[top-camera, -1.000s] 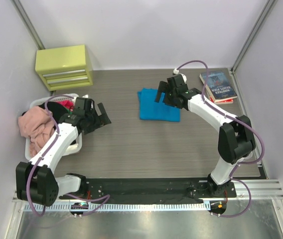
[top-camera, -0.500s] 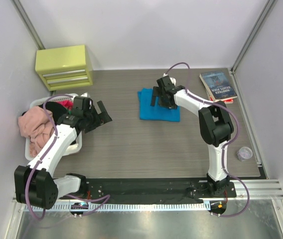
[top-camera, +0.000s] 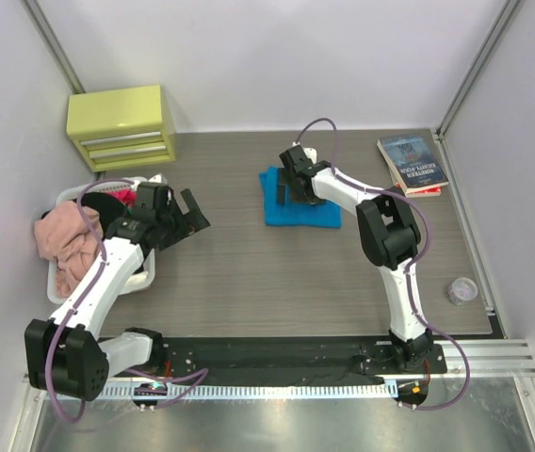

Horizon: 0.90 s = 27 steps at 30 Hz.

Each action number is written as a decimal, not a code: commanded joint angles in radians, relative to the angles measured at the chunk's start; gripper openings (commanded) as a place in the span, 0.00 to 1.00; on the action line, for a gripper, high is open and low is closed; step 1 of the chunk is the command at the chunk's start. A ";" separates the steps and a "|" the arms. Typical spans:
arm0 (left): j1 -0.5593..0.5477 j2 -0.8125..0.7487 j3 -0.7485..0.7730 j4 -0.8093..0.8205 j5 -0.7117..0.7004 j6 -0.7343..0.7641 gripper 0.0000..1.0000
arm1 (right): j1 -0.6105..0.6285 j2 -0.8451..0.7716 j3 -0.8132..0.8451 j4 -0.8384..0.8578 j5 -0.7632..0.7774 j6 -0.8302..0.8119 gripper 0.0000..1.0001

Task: Fold and stack the t-shirts
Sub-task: Put the neatly folded tshirt into the corner of the board with the right arm

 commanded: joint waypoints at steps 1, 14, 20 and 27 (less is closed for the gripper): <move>0.003 -0.048 0.013 0.037 -0.058 -0.010 1.00 | -0.007 0.102 0.070 -0.027 0.022 -0.055 1.00; 0.042 0.045 0.089 0.073 -0.039 0.010 1.00 | -0.018 0.357 0.460 -0.039 -0.109 0.050 1.00; 0.045 0.133 0.162 0.076 0.006 0.044 1.00 | -0.042 0.437 0.573 -0.070 -0.141 0.040 1.00; 0.049 0.144 0.164 0.068 -0.021 0.089 1.00 | -0.099 0.389 0.561 -0.071 -0.055 -0.035 1.00</move>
